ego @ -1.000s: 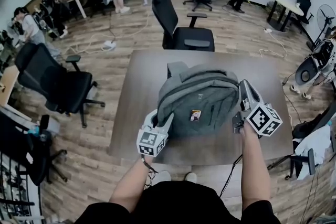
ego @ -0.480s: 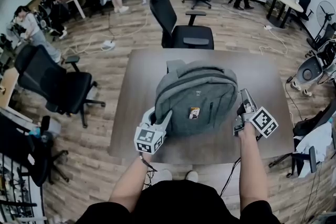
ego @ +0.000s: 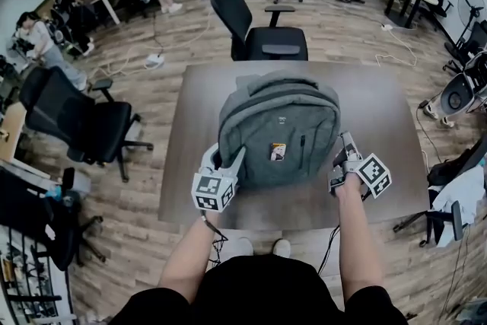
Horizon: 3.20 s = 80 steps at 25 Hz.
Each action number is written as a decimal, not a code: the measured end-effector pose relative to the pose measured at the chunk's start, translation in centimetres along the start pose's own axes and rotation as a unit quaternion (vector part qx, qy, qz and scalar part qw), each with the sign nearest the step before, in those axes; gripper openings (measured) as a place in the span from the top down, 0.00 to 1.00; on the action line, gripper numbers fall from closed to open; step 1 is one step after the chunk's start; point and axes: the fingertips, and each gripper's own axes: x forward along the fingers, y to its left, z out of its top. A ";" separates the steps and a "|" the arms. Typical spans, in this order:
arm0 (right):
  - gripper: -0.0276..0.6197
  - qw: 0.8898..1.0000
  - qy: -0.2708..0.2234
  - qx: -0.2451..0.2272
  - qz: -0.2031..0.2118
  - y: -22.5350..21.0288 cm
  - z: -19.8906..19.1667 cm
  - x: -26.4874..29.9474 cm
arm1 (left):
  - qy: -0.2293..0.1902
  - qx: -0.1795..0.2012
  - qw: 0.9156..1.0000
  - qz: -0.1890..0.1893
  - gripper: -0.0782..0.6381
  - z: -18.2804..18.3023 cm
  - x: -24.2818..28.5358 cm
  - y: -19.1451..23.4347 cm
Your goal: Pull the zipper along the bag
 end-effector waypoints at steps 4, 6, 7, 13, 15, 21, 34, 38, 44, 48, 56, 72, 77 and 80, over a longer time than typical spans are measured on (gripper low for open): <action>0.92 1.000 -0.006 0.012 0.001 -0.5 -0.6 -0.3 | 0.000 0.013 1.000 0.008 0.60 0.2 0.2 0.2; 0.93 1.000 -0.006 0.012 0.005 -0.2 -0.6 -0.1 | 0.002 0.015 1.000 0.011 0.59 0.1 0.2 0.3; 0.93 1.000 -0.006 0.012 0.007 -0.1 -0.6 -0.1 | 0.002 0.015 1.000 0.012 0.59 0.1 0.2 0.3; 0.93 1.000 -0.009 -0.021 0.018 0.6 -0.3 -0.4 | 0.004 0.012 1.000 0.013 0.59 0.0 0.2 0.1; 0.93 0.998 -0.007 -0.053 0.020 0.9 -0.3 -0.4 | 0.004 0.012 1.000 0.013 0.59 -0.1 0.1 0.0; 0.92 0.974 -0.022 -0.226 -0.005 2.8 0.7 -1.5 | 0.007 0.015 1.000 0.010 0.59 -0.4 -0.3 -0.3; 0.95 0.823 -0.024 -0.564 0.055 13.1 -2.2 -5.6 | 0.011 0.014 1.000 0.012 0.58 -0.6 -0.1 -0.4; 0.95 0.818 0.005 -0.572 0.064 13.2 -5.1 -6.0 | 0.009 0.013 1.000 0.013 0.51 -0.4 -0.7 -0.5; 0.95 0.816 0.022 -0.574 0.072 13.2 -7.2 -6.1 | 0.001 0.004 1.000 0.006 0.39 -0.1 -2.4 -1.3; 0.95 0.816 0.024 -0.572 0.074 13.3 -7.9 -6.3 | -0.006 0.005 1.000 0.009 0.38 0.4 -3.2 -1.3; 0.95 0.815 0.021 -0.574 0.072 13.5 -8.1 -6.8 | -0.023 0.010 1.000 0.015 0.38 1.6 -4.4 -1.1; 0.95 0.824 0.022 -0.561 0.081 14.2 -9.2 -6.8 | 0.021 -0.056 0.998 0.037 0.42 -2.9 -9.2 -1.9; 0.95 0.822 0.027 -0.563 0.079 14.0 -9.6 -7.1 | 0.062 -0.065 0.995 0.050 0.51 -5.6 -10.6 -1.8; 0.95 0.821 0.029 -0.564 0.076 13.7 -9.6 -7.3 | 0.086 -0.073 0.992 0.057 0.57 -7.5 -11.6 -1.3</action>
